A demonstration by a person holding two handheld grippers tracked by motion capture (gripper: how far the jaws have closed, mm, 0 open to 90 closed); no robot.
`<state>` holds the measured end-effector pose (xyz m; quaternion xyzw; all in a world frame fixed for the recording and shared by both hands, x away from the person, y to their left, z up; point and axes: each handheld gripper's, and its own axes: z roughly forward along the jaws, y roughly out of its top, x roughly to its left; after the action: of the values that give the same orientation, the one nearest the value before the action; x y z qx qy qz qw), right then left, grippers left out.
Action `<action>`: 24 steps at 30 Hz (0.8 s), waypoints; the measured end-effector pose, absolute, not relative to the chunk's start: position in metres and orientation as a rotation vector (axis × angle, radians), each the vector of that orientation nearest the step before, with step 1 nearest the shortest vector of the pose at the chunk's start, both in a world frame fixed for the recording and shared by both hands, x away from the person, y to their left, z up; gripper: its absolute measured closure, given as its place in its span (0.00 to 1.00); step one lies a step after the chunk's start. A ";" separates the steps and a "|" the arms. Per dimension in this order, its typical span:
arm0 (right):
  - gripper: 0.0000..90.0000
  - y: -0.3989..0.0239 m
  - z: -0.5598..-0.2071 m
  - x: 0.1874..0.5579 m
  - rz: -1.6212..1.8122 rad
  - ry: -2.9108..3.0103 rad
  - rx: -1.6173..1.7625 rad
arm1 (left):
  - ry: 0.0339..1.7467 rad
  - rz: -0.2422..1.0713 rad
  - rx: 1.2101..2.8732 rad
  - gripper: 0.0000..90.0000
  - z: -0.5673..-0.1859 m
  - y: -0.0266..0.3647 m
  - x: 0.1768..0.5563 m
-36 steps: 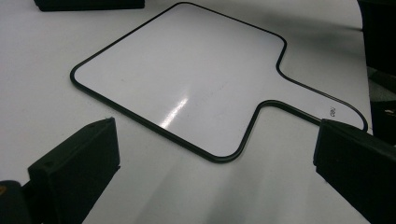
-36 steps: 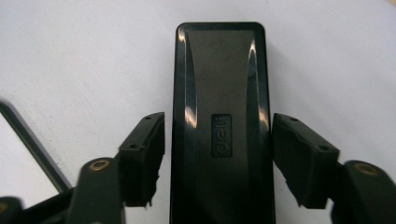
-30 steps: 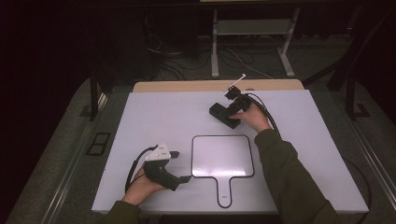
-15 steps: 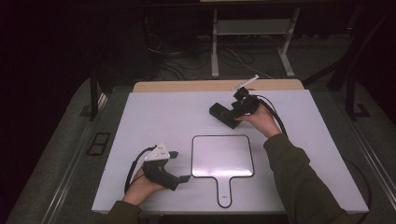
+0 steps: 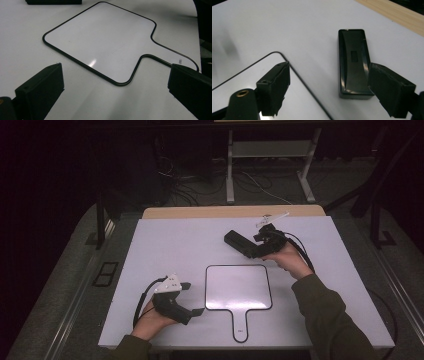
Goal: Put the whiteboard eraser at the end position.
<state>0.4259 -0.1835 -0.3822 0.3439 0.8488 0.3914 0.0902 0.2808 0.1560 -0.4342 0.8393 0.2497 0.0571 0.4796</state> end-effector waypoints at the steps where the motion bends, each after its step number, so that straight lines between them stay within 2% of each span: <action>1: 0.16 -0.184 -0.383 0.423 1.160 2.533 1.027 | 0.608 0.139 2.048 0.00 -0.434 0.156 0.281; 24: 0.12 -0.210 -0.403 0.360 1.216 2.483 0.990 | 0.614 0.143 2.045 0.00 -0.434 0.159 0.278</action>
<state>0.3600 -0.2098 -0.4030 0.3355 0.8410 0.4118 0.1025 0.2779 0.1588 -0.4336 0.8384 0.2517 0.0585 0.4799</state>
